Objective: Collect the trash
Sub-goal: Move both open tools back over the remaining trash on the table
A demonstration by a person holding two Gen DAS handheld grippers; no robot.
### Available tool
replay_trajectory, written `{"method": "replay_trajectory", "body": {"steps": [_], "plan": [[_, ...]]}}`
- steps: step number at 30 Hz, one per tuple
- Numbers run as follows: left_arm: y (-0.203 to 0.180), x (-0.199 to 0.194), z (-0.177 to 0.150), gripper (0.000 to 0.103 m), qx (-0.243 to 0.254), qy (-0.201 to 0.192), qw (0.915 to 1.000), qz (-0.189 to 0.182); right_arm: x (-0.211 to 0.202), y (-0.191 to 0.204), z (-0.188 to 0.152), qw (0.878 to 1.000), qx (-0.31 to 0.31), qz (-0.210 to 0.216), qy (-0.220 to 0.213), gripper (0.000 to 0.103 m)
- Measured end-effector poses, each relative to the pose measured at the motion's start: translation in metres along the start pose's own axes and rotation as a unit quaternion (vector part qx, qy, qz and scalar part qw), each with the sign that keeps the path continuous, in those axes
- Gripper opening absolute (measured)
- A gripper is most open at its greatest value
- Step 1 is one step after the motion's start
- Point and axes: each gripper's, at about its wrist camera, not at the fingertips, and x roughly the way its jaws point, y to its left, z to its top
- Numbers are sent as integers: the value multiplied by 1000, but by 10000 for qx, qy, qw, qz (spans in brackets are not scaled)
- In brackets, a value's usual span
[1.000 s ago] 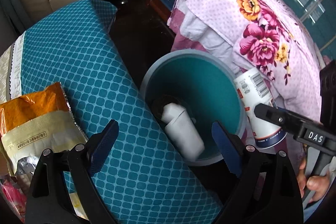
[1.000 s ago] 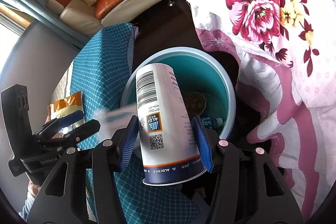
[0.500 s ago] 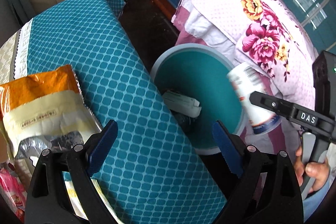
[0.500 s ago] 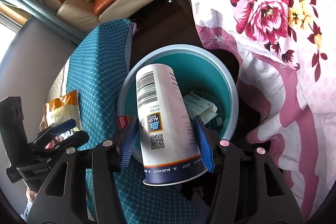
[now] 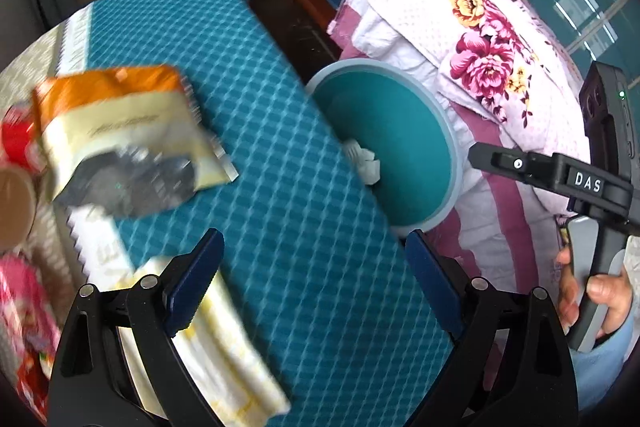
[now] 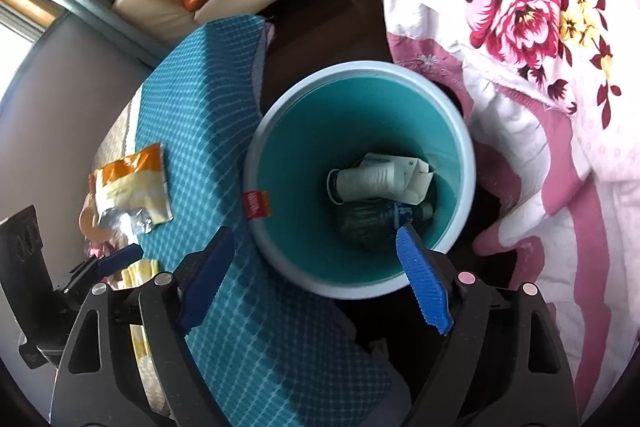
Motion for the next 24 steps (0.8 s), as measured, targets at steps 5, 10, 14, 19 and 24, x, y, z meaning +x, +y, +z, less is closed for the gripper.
{"method": "replay_trajectory", "body": {"steps": [5, 10, 14, 19, 24], "plan": [[26, -25, -28, 92, -221, -115, 9997, 61, -2, 27, -18, 9997, -225, 41, 92, 79], [49, -50, -54, 92, -385, -241, 9989, 93, -4, 58, -36, 9985, -503, 66, 196, 79], [68, -71, -74, 92, -508, -375, 9979, 153, -4, 86, -53, 9965, -780, 71, 297, 79], [99, -101, -102, 92, -693, -599, 9952, 347, 1, 119, -71, 9933, -1069, 70, 444, 79], [136, -125, -133, 92, -913, -750, 9912, 598, 7, 154, -92, 9873, -1456, 33, 630, 79]]}}
